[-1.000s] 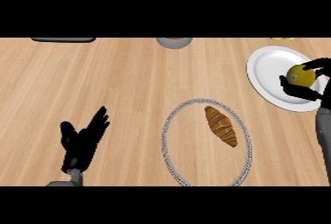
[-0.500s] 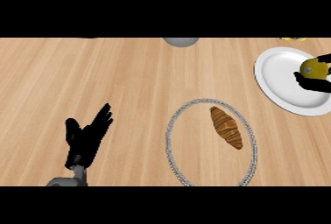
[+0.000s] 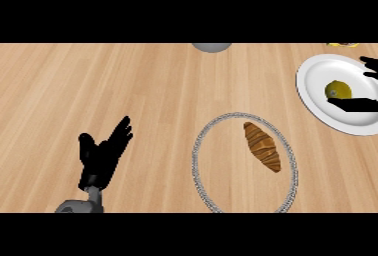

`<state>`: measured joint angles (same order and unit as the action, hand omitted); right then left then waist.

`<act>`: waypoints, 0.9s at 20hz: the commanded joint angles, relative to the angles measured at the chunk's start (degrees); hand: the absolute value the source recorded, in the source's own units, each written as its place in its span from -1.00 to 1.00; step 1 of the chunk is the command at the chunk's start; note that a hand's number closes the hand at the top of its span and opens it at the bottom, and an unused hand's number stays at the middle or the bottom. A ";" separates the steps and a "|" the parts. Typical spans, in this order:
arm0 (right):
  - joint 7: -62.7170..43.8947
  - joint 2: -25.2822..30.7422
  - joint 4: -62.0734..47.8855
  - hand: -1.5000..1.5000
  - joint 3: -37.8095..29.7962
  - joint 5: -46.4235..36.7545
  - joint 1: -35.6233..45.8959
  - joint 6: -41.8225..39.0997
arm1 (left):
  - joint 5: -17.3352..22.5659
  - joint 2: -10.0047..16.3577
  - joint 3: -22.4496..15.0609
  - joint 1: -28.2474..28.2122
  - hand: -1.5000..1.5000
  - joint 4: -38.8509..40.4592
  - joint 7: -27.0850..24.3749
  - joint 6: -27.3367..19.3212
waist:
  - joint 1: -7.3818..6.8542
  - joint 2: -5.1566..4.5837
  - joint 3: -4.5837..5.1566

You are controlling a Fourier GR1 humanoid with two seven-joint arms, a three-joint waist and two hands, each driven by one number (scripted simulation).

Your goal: Pick the lemon from the placemat and place it in the plate

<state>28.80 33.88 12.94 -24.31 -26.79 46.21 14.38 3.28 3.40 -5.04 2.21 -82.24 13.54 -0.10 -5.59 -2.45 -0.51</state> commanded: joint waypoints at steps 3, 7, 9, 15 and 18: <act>7.00 -0.74 -0.39 -1.00 -6.53 6.86 2.02 -4.41 | 0.32 -0.59 -0.22 -0.93 0.00 0.02 -1.19 0.28 | 0.24 0.08 -0.12; 10.24 1.31 -1.50 -1.00 -10.97 11.22 0.77 -8.22 | 0.09 -1.00 0.14 0.00 0.00 0.64 -0.88 -0.58 | 1.27 0.01 -0.08; 8.51 1.28 -2.56 -1.00 -12.40 12.69 2.34 -9.37 | -0.45 -1.47 -0.74 -0.99 0.00 -0.45 0.90 -1.35 | 1.10 0.47 0.01; 10.72 7.89 -4.52 -1.00 -13.52 14.21 -2.21 -24.26 | -0.28 0.54 1.03 -1.27 0.00 -0.88 0.38 -0.98 | 1.95 0.70 0.02; 14.74 8.68 -4.98 -1.00 -12.42 13.51 -6.81 -32.22 | 0.48 0.52 0.87 -3.29 0.00 -2.25 0.39 -0.34 | 2.45 1.00 0.02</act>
<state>40.15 41.19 8.55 -37.14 -13.25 42.99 -9.92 3.42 3.47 -4.35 0.34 -83.34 13.59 -0.75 -3.60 -1.76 -0.50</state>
